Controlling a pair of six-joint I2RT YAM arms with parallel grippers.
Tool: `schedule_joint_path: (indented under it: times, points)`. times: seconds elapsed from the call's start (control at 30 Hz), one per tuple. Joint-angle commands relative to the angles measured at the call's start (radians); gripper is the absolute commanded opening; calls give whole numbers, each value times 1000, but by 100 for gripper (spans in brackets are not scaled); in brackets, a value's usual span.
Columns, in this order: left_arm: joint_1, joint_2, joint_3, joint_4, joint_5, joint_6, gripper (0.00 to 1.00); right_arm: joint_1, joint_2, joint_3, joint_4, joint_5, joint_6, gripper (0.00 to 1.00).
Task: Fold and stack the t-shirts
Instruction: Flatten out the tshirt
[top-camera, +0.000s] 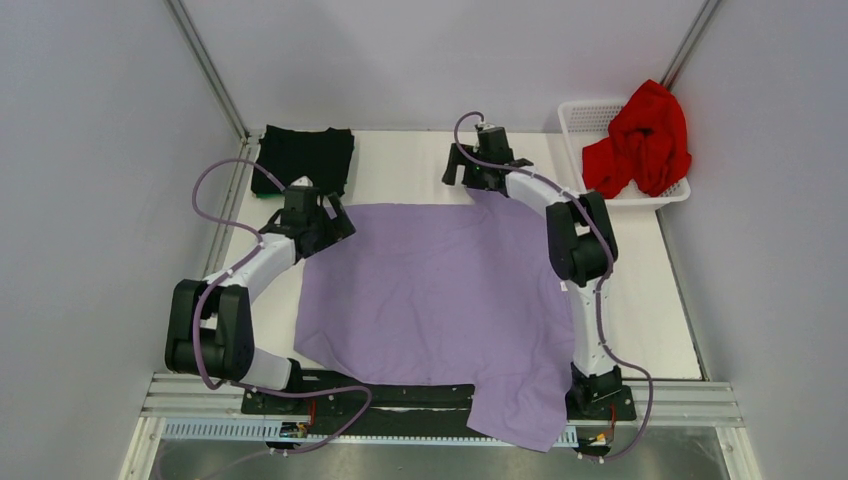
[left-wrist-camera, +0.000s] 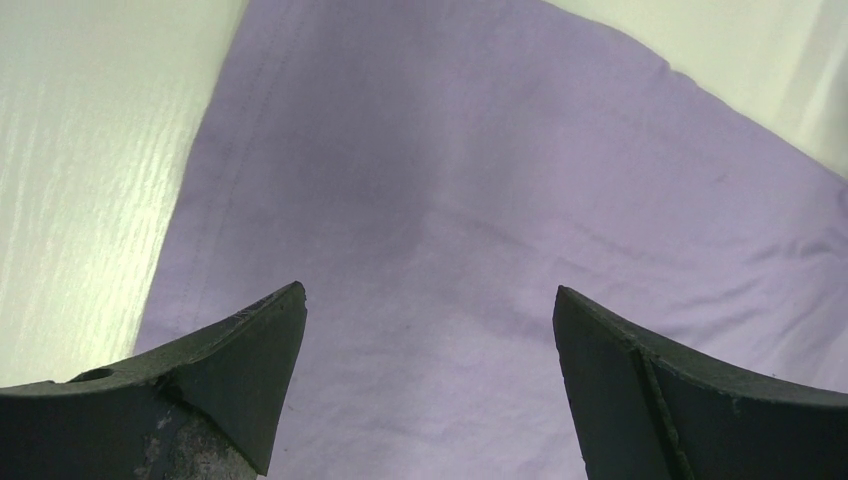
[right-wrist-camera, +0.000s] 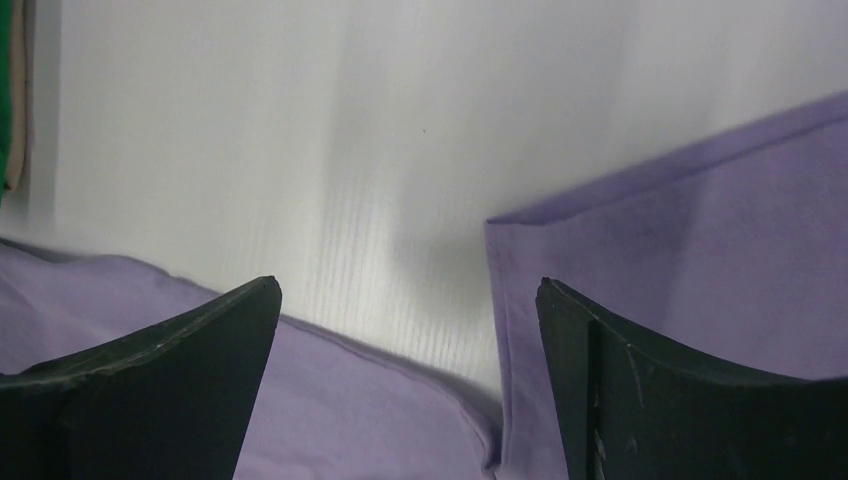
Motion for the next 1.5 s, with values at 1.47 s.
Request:
schedule_joint_path:
  times: [1.47]
  points:
    - [-83,446,563,-322,-56,72,100,-173,-376,-386,-238,270,108,100]
